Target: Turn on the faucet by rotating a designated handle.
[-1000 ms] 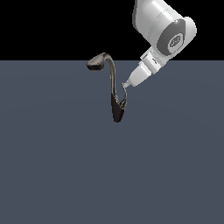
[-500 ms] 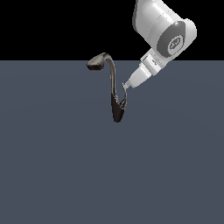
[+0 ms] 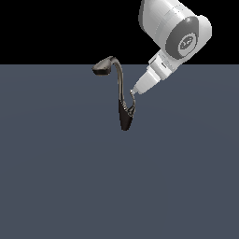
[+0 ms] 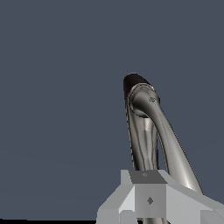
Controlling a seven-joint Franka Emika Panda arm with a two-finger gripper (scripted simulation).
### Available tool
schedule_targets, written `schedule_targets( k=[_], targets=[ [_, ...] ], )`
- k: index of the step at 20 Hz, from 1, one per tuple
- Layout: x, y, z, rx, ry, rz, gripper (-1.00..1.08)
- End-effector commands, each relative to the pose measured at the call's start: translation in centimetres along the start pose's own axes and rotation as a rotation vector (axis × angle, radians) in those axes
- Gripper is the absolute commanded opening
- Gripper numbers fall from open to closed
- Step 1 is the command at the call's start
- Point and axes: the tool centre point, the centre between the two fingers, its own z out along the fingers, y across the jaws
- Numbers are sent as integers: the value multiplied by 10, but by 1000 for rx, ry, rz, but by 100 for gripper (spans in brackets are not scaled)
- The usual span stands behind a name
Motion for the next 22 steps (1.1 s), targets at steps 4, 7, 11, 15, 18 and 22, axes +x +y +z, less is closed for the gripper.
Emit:
schedule_targets(
  k=[4,7,11,15,18,22],
  targets=[
    [-8,18,0,-6,-3,-2,-100],
    [0,15,-2,4,2,5,-100],
    [4,27,-1,2,1,3,-100],
    [7,40,-1,0,-1,2,-100],
    [10,50,-1,-2,-2,0,-100],
    [14,64,-1,-5,-3,-1,-100]
  ],
)
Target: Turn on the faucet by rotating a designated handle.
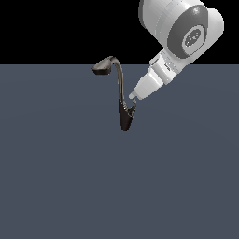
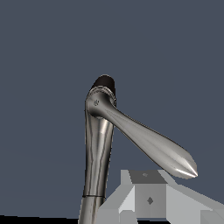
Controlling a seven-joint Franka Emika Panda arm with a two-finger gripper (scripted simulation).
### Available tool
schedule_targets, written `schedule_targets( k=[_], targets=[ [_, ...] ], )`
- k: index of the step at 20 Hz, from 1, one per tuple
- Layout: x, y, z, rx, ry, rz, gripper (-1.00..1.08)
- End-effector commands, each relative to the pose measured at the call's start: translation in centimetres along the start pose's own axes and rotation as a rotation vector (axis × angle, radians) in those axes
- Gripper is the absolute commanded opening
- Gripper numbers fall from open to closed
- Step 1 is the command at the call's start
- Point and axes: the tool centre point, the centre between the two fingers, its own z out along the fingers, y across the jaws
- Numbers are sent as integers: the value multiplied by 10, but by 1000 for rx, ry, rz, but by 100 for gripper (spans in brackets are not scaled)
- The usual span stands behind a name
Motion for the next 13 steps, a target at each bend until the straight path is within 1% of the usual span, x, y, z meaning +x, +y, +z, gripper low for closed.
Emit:
schedule_targets(
  k=[1,2,12,13],
  targets=[
    [10,12,3,-12,1,15,-100],
    [1,2,0,0,0,1,-100],
    [61,32,2,-13,1,15,-100],
    [61,32,2,-13,1,15,-100]
  ],
)
